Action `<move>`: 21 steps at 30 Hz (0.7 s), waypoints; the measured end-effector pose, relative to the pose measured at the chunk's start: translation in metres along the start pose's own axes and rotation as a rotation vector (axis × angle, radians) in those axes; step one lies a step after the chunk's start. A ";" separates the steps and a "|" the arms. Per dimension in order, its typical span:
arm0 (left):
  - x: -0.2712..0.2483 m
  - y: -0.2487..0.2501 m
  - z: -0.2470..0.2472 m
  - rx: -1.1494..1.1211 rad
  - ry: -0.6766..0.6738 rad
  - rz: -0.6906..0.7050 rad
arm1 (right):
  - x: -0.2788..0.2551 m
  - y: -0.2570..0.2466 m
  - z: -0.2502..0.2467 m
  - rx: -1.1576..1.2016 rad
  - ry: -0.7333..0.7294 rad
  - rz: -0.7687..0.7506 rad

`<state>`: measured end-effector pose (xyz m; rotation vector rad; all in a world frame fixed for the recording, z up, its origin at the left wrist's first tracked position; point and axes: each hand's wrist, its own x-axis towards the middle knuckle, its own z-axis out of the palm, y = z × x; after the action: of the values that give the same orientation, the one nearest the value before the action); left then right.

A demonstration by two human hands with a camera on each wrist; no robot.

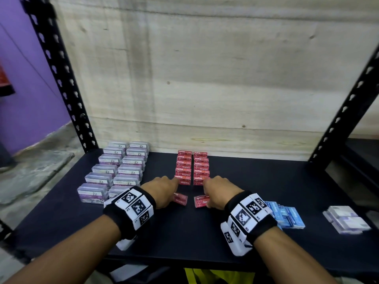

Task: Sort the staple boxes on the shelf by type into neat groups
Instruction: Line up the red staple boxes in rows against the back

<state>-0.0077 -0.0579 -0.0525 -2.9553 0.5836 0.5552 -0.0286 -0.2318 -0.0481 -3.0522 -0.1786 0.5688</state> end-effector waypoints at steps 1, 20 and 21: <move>0.001 0.000 0.000 -0.009 0.012 -0.019 | 0.002 0.000 -0.001 0.015 0.015 0.016; 0.024 0.001 0.001 0.004 0.118 -0.049 | 0.026 0.009 0.007 0.215 0.137 0.139; 0.024 0.001 0.001 0.002 0.122 -0.050 | 0.027 0.009 0.007 0.219 0.141 0.137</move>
<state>0.0127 -0.0673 -0.0624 -3.0088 0.5189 0.3718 -0.0052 -0.2379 -0.0648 -2.8901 0.0915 0.3500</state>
